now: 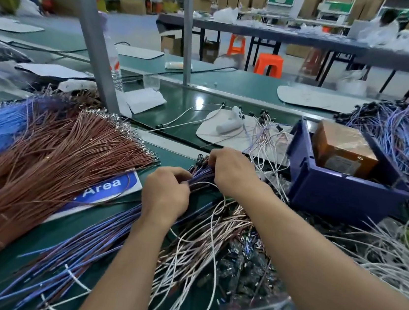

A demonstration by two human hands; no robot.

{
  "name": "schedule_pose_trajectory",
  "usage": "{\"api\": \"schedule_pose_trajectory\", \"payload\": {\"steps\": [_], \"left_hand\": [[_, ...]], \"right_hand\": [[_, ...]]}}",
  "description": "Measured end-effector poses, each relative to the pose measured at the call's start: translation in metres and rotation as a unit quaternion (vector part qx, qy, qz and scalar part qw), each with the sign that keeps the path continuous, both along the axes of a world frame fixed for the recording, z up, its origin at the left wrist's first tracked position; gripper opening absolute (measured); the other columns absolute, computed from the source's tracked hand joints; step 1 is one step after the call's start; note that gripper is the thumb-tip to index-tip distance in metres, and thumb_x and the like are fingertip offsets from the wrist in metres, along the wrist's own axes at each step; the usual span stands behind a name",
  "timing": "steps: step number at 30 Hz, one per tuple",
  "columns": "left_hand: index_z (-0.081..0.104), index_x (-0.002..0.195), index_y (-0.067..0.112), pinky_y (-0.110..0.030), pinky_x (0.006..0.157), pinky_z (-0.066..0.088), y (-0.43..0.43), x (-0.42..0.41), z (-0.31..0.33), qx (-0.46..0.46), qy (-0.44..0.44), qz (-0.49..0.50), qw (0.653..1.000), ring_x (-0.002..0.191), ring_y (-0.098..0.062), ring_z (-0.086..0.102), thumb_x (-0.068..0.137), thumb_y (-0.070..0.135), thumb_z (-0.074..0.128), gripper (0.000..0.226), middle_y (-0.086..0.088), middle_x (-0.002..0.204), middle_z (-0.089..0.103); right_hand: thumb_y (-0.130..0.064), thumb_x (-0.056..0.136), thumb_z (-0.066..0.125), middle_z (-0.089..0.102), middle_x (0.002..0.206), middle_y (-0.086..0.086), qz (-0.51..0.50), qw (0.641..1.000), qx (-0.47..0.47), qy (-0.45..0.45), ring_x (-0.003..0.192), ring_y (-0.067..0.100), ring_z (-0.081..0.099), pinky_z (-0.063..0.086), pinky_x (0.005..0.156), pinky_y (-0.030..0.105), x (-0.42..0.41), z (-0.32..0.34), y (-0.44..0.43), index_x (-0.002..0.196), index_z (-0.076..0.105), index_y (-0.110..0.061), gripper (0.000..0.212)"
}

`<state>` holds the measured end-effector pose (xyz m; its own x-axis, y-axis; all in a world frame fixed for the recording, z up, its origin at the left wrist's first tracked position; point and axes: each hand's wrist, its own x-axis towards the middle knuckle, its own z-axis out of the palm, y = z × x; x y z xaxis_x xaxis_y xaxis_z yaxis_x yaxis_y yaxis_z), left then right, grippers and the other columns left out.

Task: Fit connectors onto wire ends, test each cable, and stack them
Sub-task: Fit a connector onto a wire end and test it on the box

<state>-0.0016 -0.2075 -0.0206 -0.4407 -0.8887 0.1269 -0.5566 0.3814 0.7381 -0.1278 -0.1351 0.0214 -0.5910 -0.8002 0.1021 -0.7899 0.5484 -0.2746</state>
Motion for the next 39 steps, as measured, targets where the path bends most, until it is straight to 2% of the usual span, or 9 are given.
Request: {"api": "schedule_pose_trajectory", "payload": {"steps": [9, 12, 15, 18, 21, 26, 30, 36, 39], "left_hand": [[0.081, 0.107, 0.031, -0.036, 0.091, 0.058, 0.005, 0.004, 0.008, -0.069, 0.094, -0.014, 0.993, 0.1, -0.013, 0.068, 0.086, 0.026, 0.078, 0.022, 0.005, 0.107, 0.076], [0.083, 0.1, 0.029, -0.013, 0.065, 0.052, 0.009, 0.005, 0.017, -0.038, 0.188, -0.045, 0.98, 0.074, 0.004, 0.068, 0.085, 0.024, 0.082, 0.015, 0.02, 0.083, 0.075], [0.081, 0.086, 0.036, -0.015, 0.067, 0.057, 0.011, 0.007, 0.026, 0.082, 0.288, -0.089, 0.95, 0.072, -0.002, 0.075, 0.085, 0.019, 0.083, 0.017, 0.015, 0.075, 0.078], [0.082, 0.08, 0.035, -0.022, 0.071, 0.061, 0.02, 0.004, 0.031, 0.113, 0.292, -0.153, 0.937, 0.07, -0.009, 0.075, 0.086, 0.014, 0.082, 0.022, 0.005, 0.073, 0.078], [0.078, 0.074, 0.052, -0.033, 0.065, 0.058, 0.038, -0.002, 0.034, 0.103, 0.239, -0.233, 0.937, 0.061, -0.01, 0.068, 0.085, 0.02, 0.082, 0.034, 0.004, 0.068, 0.076], [0.082, 0.089, 0.042, -0.033, 0.059, 0.041, 0.057, -0.006, 0.036, 0.141, 0.199, -0.355, 0.902, 0.06, -0.018, 0.054, 0.084, 0.034, 0.072, 0.014, -0.004, 0.064, 0.071], [0.082, 0.092, 0.038, -0.033, 0.059, 0.036, 0.049, 0.001, 0.034, 0.123, 0.137, -0.378, 0.907, 0.057, -0.023, 0.046, 0.093, 0.019, 0.074, 0.02, -0.005, 0.068, 0.073], [0.082, 0.09, 0.041, -0.01, 0.063, 0.047, 0.083, -0.006, 0.027, -0.031, 0.08, -0.391, 0.916, 0.067, 0.002, 0.068, 0.085, 0.024, 0.083, 0.018, 0.025, 0.073, 0.074], [0.083, 0.096, 0.032, -0.002, 0.069, 0.043, 0.111, -0.011, 0.021, -0.092, 0.115, -0.436, 0.888, 0.076, 0.009, 0.069, 0.083, 0.023, 0.083, 0.016, 0.032, 0.082, 0.073]], "right_hand": [[-0.01, 0.086, 0.072, 0.072, 0.083, -0.007, -0.022, 0.984, -0.156, -0.088, 0.085, 0.017, 0.068, 0.057, 0.081, 0.032, 0.001, 0.019, 0.021, 0.09, 0.08, -0.026, 0.019], [-0.016, 0.086, 0.076, 0.076, 0.081, -0.011, -0.012, 0.948, -0.258, -0.185, 0.077, 0.007, 0.069, 0.057, 0.077, 0.026, 0.006, 0.034, 0.035, 0.088, 0.08, -0.023, 0.008], [-0.01, 0.086, 0.075, 0.075, 0.074, -0.005, -0.04, 0.845, -0.393, -0.361, 0.064, 0.008, 0.064, 0.053, 0.063, 0.025, 0.015, 0.043, 0.055, 0.078, 0.08, -0.022, 0.016], [-0.009, 0.096, 0.066, 0.076, 0.086, 0.004, -0.075, 0.663, -0.493, -0.558, 0.085, 0.017, 0.066, 0.058, 0.082, 0.036, 0.02, 0.047, 0.074, 0.075, 0.077, -0.019, 0.025], [-0.014, 0.103, 0.053, 0.076, 0.091, 0.011, -0.053, 0.614, -0.495, -0.613, 0.094, 0.024, 0.072, 0.057, 0.093, 0.043, 0.031, 0.047, 0.087, 0.092, 0.068, -0.012, 0.018], [-0.027, 0.092, 0.063, 0.043, 0.054, -0.001, -0.111, 0.49, -0.634, -0.587, 0.048, 0.015, 0.046, 0.054, 0.055, 0.035, 0.033, 0.049, 0.127, 0.08, 0.07, -0.01, 0.023], [-0.022, 0.103, 0.054, 0.03, 0.052, -0.001, -0.125, 0.573, -0.608, -0.535, 0.047, 0.015, 0.025, 0.033, 0.043, 0.027, 0.005, 0.042, 0.183, 0.072, 0.067, -0.012, 0.035], [-0.023, 0.098, 0.064, 0.068, 0.065, -0.003, -0.098, 0.906, -0.264, -0.316, 0.056, 0.01, 0.058, 0.044, 0.054, 0.022, 0.0, 0.014, 0.235, 0.082, 0.079, -0.026, 0.022], [-0.043, 0.082, 0.07, 0.076, 0.085, -0.02, -0.066, 0.944, -0.191, -0.262, 0.083, -0.003, 0.071, 0.053, 0.079, 0.022, 0.01, 0.005, 0.244, 0.094, 0.079, -0.036, 0.016]]}}
